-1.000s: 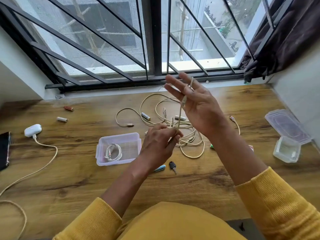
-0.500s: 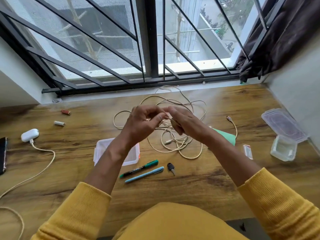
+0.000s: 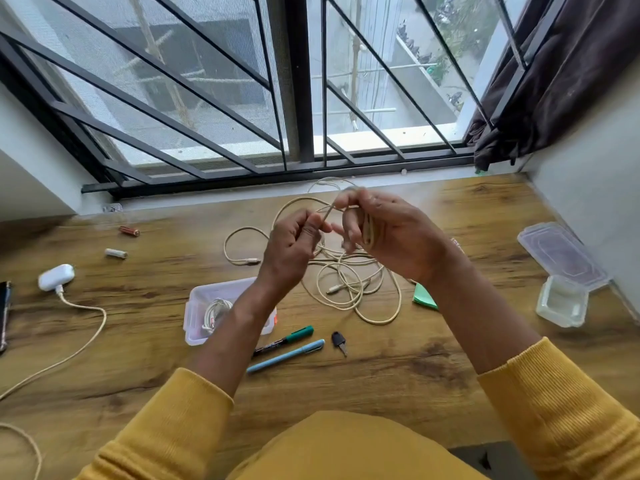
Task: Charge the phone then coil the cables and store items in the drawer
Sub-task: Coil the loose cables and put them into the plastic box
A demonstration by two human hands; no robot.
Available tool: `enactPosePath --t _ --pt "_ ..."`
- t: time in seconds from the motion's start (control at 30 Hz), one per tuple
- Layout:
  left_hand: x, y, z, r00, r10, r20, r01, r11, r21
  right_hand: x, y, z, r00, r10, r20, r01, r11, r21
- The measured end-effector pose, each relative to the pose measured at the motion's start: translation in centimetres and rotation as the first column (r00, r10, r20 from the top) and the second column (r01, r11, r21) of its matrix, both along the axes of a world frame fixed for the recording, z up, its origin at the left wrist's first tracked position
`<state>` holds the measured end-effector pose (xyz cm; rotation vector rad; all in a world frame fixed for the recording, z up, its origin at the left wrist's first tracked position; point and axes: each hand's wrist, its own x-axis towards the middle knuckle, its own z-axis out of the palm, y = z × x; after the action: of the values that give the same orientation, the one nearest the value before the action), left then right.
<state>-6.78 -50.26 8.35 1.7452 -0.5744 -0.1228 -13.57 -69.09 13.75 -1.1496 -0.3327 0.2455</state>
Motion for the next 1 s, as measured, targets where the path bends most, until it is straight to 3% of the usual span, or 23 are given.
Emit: enactPosePath --t 0.13,0.27,0.47,0.6,0.73,1.0 --pt "-1.8 -1.0 -1.5 0.997 0.031 -0.064 -0.028 0.999 0.042 0.8 0.6 0.8 0.988 -0.153 -0.007 0.152 0.968 0.200" --pt "-3.8 -1.7 -2.0 0.990 -0.063 -0.123 0.068 0.997 0.037 2.0 0.8 0.9 0.966 -0.257 -0.012 0.252 0.938 0.239" --pt "-5.3 -0.9 -1.2 0.935 -0.249 -0.251 0.256 0.967 -0.005 2.9 0.4 -1.2 0.911 -0.406 0.075 0.410 0.911 -0.037" --pt "-3.9 -0.2 0.5 0.963 -0.192 -0.191 0.191 0.981 -0.026 2.4 0.4 -2.6 0.904 -0.391 0.170 0.427 0.821 -0.380" --pt "-2.0 0.3 2.0 0.963 -0.218 -0.159 0.216 0.976 -0.031 1.5 0.7 -3.0 0.955 -0.276 0.110 0.296 0.849 -0.437" --pt "0.3 0.5 3.1 0.976 -0.212 -0.056 0.215 0.974 0.072 1.0 0.9 -2.1 0.972 -0.220 0.084 0.224 0.749 -0.623"
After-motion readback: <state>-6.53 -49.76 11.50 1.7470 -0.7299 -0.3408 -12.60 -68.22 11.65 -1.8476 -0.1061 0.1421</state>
